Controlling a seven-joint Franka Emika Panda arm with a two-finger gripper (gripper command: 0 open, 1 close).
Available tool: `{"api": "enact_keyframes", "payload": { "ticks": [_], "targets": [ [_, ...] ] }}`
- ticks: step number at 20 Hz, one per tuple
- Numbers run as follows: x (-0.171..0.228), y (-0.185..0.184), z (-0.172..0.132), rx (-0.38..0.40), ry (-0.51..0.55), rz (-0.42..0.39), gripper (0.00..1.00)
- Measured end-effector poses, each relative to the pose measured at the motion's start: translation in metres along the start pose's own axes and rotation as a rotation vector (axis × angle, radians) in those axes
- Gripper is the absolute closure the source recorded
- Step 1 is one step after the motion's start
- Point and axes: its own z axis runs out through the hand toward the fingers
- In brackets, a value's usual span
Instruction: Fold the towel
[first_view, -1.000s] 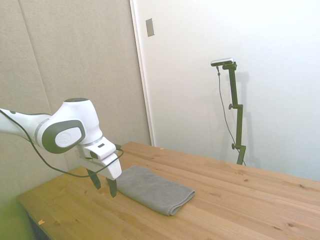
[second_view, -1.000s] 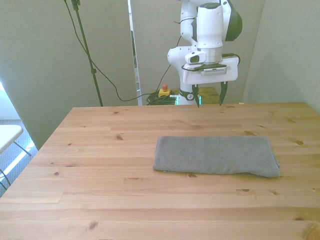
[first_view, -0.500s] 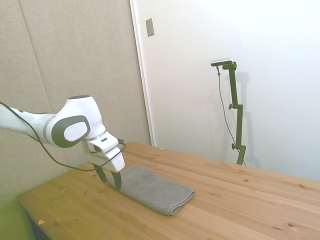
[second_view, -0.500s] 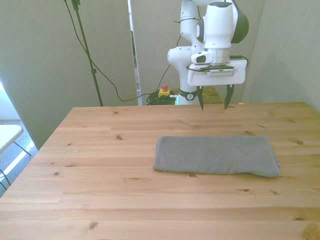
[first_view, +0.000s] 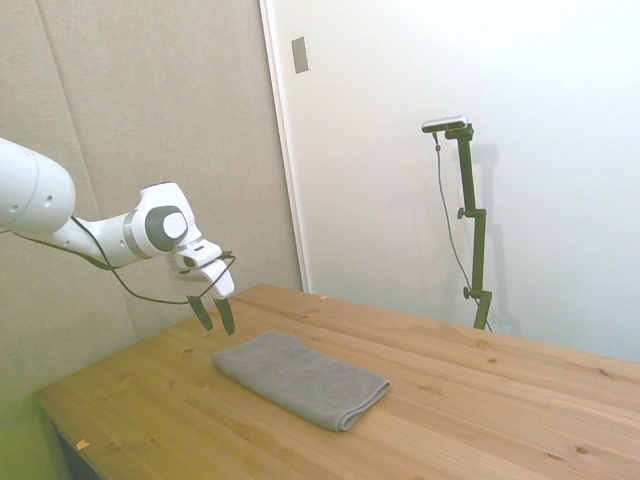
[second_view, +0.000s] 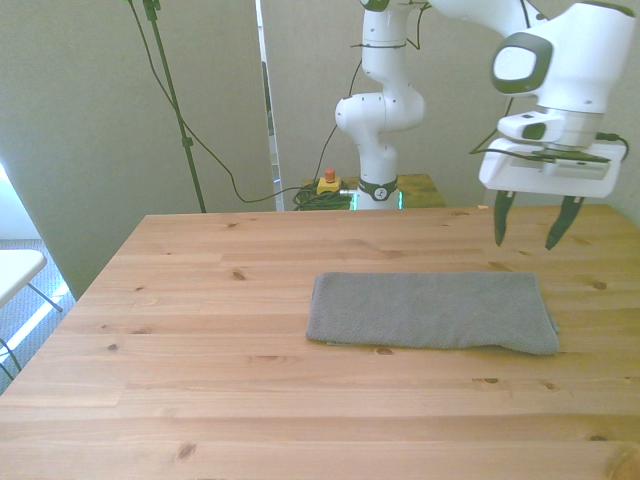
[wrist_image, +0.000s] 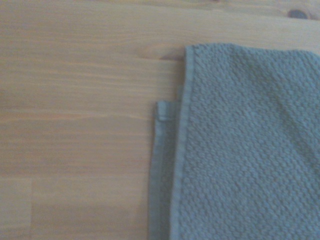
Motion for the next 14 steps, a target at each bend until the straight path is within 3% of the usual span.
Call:
{"api": "enact_keyframes", "payload": {
  "ticks": [6,14],
  "targets": [
    [-0.015,-0.058,0.037,-0.101,0.107,0.04,0.0],
    [-0.015,-0.077,0.061,-0.146,0.113,0.043,0.0]
  ]
}}
